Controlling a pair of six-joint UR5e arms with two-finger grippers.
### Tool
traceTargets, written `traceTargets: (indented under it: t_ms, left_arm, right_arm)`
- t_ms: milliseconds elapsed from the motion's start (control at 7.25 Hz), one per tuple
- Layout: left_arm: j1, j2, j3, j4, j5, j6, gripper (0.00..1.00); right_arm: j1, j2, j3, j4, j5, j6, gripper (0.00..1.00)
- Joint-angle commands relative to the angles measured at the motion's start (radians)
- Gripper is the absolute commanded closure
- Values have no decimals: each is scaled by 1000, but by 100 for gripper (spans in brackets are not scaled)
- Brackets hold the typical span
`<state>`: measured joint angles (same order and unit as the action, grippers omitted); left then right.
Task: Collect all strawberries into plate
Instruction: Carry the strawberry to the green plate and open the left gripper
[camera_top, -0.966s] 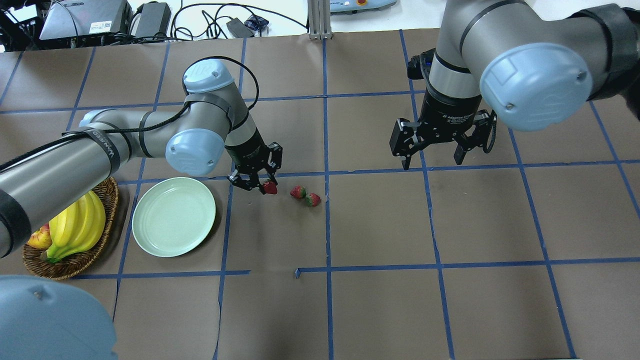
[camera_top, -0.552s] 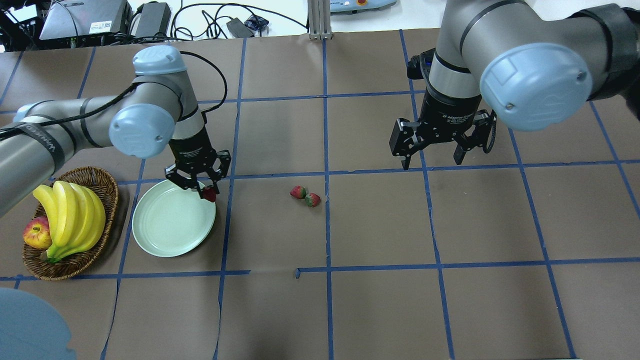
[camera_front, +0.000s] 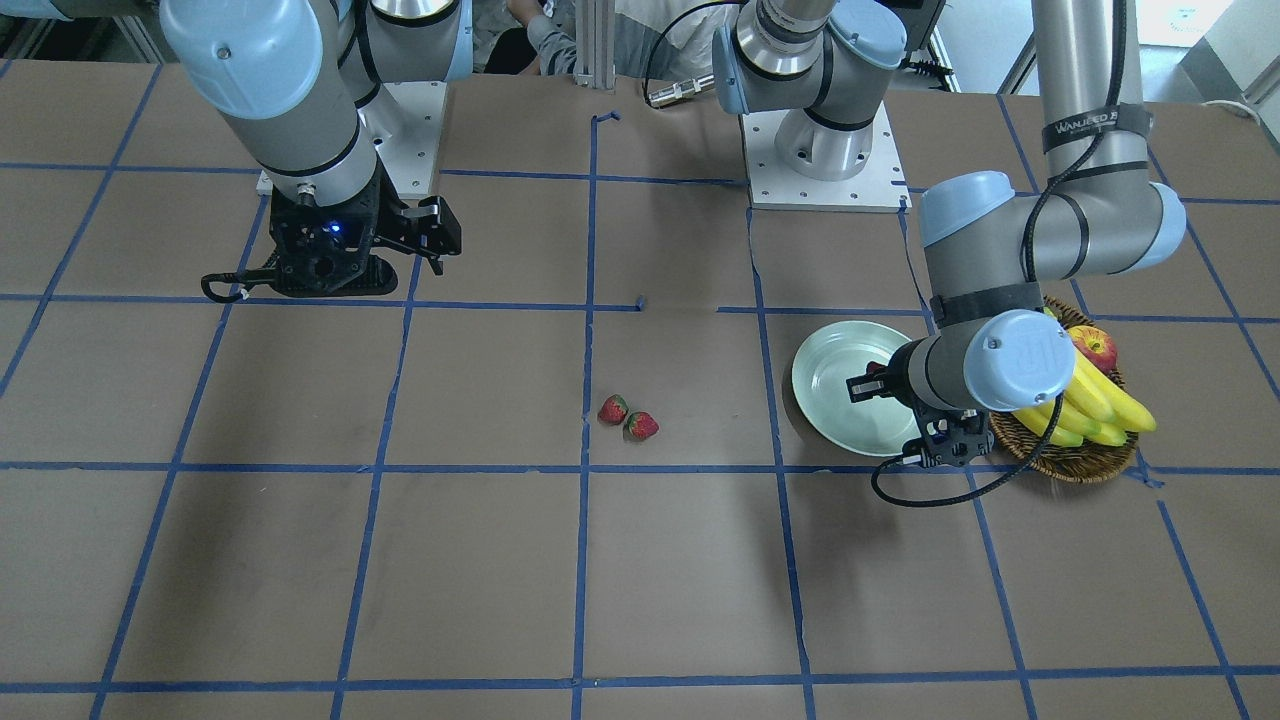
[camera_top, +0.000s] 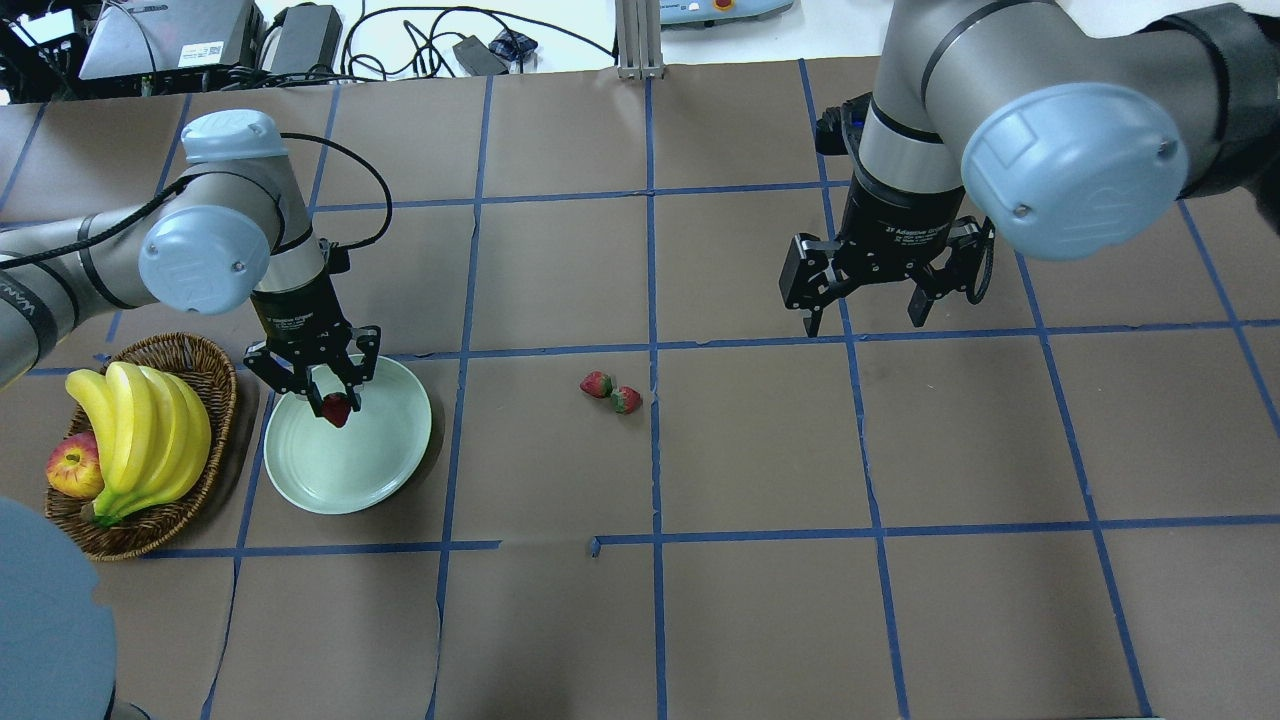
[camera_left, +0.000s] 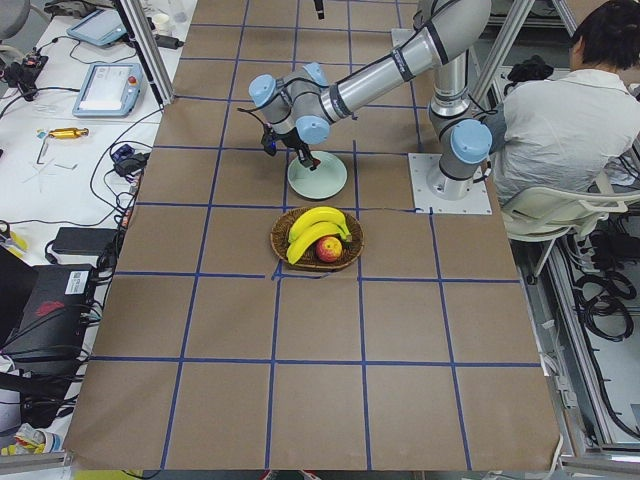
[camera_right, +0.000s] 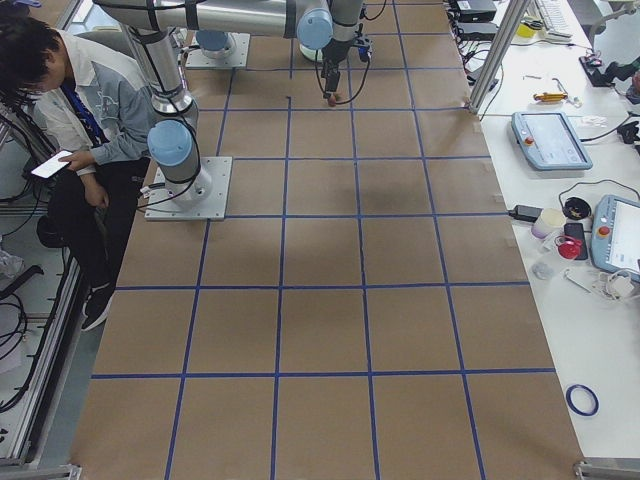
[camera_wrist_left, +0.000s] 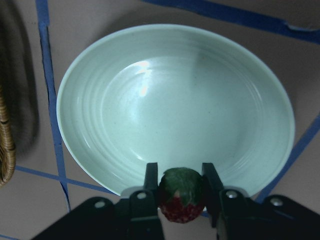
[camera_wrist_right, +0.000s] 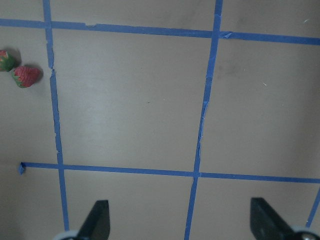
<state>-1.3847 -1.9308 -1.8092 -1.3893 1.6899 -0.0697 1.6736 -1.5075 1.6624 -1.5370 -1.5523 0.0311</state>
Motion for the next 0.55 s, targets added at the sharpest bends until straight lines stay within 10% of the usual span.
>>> traceTargets:
  t_ms: [0, 414]
  left_arm:
    - [6, -14, 5, 44, -16, 13, 0]
    - [-23, 30, 44, 47, -189, -309, 0]
  right_arm:
    - [0, 0, -6, 0, -2, 0, 0]
    - [2, 0, 4, 2, 0, 1, 0]
